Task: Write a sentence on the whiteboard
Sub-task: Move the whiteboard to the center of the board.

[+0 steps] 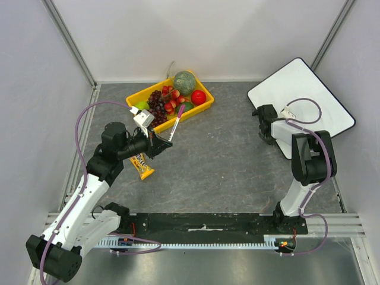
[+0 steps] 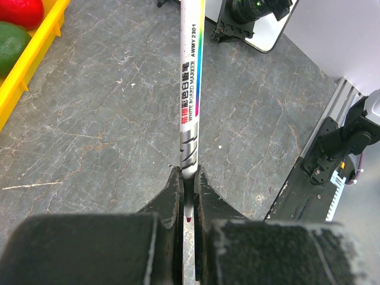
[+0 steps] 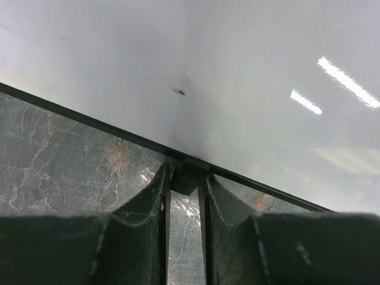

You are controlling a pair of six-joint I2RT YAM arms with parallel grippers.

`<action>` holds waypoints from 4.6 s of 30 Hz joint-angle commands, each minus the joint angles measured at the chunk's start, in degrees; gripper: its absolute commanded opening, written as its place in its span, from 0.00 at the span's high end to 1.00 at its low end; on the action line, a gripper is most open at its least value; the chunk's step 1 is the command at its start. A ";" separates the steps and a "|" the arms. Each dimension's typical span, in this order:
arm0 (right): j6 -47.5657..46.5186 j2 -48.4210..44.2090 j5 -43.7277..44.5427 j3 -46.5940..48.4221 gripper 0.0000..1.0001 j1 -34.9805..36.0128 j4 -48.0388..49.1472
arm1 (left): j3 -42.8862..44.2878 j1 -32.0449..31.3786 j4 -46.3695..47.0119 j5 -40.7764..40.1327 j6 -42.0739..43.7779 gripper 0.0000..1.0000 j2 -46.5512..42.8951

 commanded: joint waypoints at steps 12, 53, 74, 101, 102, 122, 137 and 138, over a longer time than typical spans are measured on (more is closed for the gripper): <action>-6.94 -4.65 -11.30 -10.87 1.00 0.95 3.86 | -0.12 0.34 2.39 1.27 -0.83 0.98 -1.14; -11.51 -25.57 -17.80 -27.31 1.00 19.84 1.31 | -2.06 0.34 3.98 1.36 -2.06 0.98 -1.31; -14.23 -18.89 -14.99 -28.10 1.00 38.55 3.42 | -2.06 0.34 3.89 0.30 -1.97 0.98 -0.87; -17.31 -10.36 -12.00 -20.80 1.00 60.53 -1.67 | -2.06 0.34 3.71 -0.05 -1.89 0.98 -0.96; -17.13 -10.53 -12.18 -20.98 1.00 60.54 -1.85 | -2.06 0.34 3.71 -0.05 -1.80 0.98 -1.05; -10.46 -16.86 -13.84 -24.14 1.00 60.98 -9.58 | -2.06 0.34 3.80 0.48 -1.62 0.98 -1.14; -9.84 -22.05 -13.85 -24.32 0.91 60.98 -11.96 | -2.15 0.34 4.15 0.74 -1.53 0.98 -1.23; -9.92 -22.14 -13.94 -24.06 0.86 60.98 -12.13 | -2.23 0.34 4.24 0.83 -1.53 0.98 -1.14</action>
